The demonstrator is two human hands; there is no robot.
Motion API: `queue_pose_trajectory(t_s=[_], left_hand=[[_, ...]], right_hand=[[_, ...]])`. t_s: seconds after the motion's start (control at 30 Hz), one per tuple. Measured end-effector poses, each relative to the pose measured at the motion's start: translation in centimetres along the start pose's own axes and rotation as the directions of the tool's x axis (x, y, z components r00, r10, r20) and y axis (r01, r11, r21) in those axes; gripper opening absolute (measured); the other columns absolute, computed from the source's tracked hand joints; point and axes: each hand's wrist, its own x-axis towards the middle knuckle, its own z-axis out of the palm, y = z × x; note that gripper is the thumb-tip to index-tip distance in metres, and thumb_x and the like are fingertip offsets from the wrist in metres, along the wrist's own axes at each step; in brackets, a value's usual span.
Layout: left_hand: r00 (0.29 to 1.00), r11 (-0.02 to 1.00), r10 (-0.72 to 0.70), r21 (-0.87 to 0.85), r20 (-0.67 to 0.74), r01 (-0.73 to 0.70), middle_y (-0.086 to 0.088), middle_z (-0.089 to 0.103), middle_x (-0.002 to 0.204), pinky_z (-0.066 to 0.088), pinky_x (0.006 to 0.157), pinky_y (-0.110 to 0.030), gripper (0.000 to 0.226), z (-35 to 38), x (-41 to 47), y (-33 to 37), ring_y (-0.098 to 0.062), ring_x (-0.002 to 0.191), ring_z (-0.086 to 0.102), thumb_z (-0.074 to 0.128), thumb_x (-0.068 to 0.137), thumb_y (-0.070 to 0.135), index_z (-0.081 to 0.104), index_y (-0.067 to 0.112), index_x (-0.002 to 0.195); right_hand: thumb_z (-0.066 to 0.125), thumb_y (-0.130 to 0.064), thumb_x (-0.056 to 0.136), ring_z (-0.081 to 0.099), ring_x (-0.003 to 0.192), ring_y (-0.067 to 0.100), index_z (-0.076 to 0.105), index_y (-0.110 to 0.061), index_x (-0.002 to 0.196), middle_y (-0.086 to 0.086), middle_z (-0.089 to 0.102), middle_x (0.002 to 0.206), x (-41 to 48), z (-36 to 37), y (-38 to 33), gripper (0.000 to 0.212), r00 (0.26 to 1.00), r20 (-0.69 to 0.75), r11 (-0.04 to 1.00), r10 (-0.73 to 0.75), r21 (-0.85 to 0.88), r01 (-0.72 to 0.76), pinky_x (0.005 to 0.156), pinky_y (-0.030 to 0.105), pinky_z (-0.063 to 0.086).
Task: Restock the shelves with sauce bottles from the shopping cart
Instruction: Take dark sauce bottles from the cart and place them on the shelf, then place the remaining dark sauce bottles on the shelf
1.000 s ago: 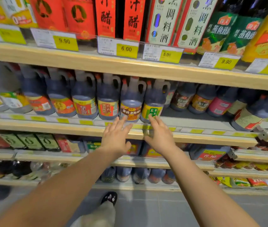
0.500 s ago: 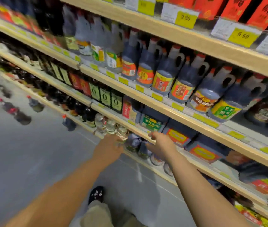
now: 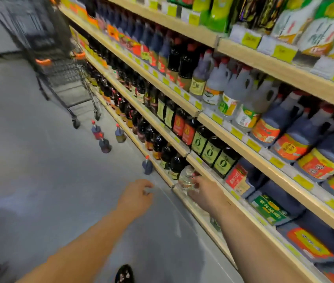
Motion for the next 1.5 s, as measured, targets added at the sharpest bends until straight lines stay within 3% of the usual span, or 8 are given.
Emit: queue_pose_trajectory(t_s=[0.13,0.37,0.6,0.9,1.13,1.23,1.43,1.5], left_hand=[[0.999,1.000,-0.008,-0.016,-0.045,0.007,-0.001,0.056,0.122,0.050,0.089,-0.032,0.031,-5.7,3.6,-4.3,-0.018,0.106,0.058,0.054,0.091,0.021,0.059,0.023,0.121],[0.995,0.993,-0.047,-0.114,-0.091,0.037,-0.002,0.058,0.117,0.048,0.076,-0.024,0.024,-12.6,9.1,-9.2,-0.014,0.093,0.058,0.055,0.090,0.022,0.063,0.022,0.113],[0.989,0.969,-0.092,-0.238,-0.115,0.062,0.002,0.057,0.099,0.039,0.050,-0.006,0.023,-17.3,15.5,-12.0,-0.004,0.069,0.052,0.054,0.092,0.017,0.061,0.018,0.113],[0.970,0.945,-0.241,-0.234,-0.027,0.228,-0.002,0.057,0.108,0.048,0.072,-0.027,0.022,-22.3,28.1,-17.4,-0.020,0.090,0.058,0.056,0.090,0.019,0.058,0.015,0.112],[0.963,0.947,-0.266,-0.194,-0.033,0.255,-0.002,0.056,0.098,0.047,0.075,-0.029,0.011,-27.1,38.2,-20.1,-0.020,0.087,0.056,0.057,0.088,0.018,0.053,0.016,0.098],[0.966,0.946,-0.259,-0.200,-0.001,0.254,0.000,0.055,0.102,0.047,0.080,-0.030,0.014,-28.2,42.9,-22.0,-0.020,0.091,0.055,0.057,0.088,0.019,0.054,0.016,0.102],[0.963,0.945,-0.253,-0.191,0.090,0.266,0.000,0.052,0.086,0.039,0.061,-0.023,0.007,-28.6,52.7,-26.8,-0.016,0.076,0.048,0.056,0.088,0.015,0.051,0.014,0.092],[0.956,0.941,-0.270,-0.179,0.116,0.287,0.002,0.053,0.085,0.038,0.057,-0.017,0.009,-27.6,55.9,-29.0,-0.015,0.075,0.048,0.056,0.089,0.015,0.049,0.020,0.085]], right_hand=[[0.056,-0.034,0.089,0.059,0.110,0.023,0.050,-0.023,0.129,0.001,0.059,0.126,4.3,0.8,-6.8,0.042,0.997,-0.074,0.998,-0.037,0.056,0.042,0.087,0.033,0.049],[0.058,-0.035,0.089,0.058,0.109,0.021,0.054,-0.022,0.127,0.001,0.055,0.127,10.6,3.1,-14.9,0.040,0.985,-0.149,0.991,-0.087,0.091,0.101,0.083,0.031,0.047],[0.064,-0.029,0.083,0.054,0.080,0.015,0.057,-0.021,0.104,-0.003,0.055,0.095,18.0,5.4,-19.9,0.024,0.990,-0.102,0.983,-0.094,0.151,0.108,0.063,0.030,0.042],[0.063,-0.017,0.079,0.047,0.061,0.013,0.045,-0.023,0.077,-0.005,0.049,0.071,31.6,7.8,-25.9,0.018,0.998,0.059,0.975,-0.002,0.221,-0.011,0.059,0.031,0.038],[0.059,-0.014,0.083,0.052,0.068,0.016,0.051,-0.019,0.097,0.000,0.050,0.085,40.9,7.9,-30.0,0.017,0.993,0.087,0.948,0.074,0.304,-0.097,0.063,0.032,0.046],[0.058,-0.014,0.087,0.053,0.060,0.014,0.051,-0.019,0.102,-0.002,0.050,0.084,44.4,8.3,-31.6,0.017,0.991,0.076,0.932,0.110,0.338,-0.130,0.048,0.022,0.039],[0.062,-0.020,0.086,0.056,0.078,0.020,0.051,-0.019,0.100,0.000,0.056,0.090,52.3,13.1,-33.5,0.018,0.980,0.049,0.909,0.191,0.367,-0.196,0.068,0.032,0.045],[0.061,-0.019,0.087,0.055,0.078,0.021,0.051,-0.019,0.099,0.001,0.055,0.089,54.7,16.1,-33.4,0.016,0.969,0.078,0.891,0.233,0.382,-0.245,0.063,0.030,0.042]])
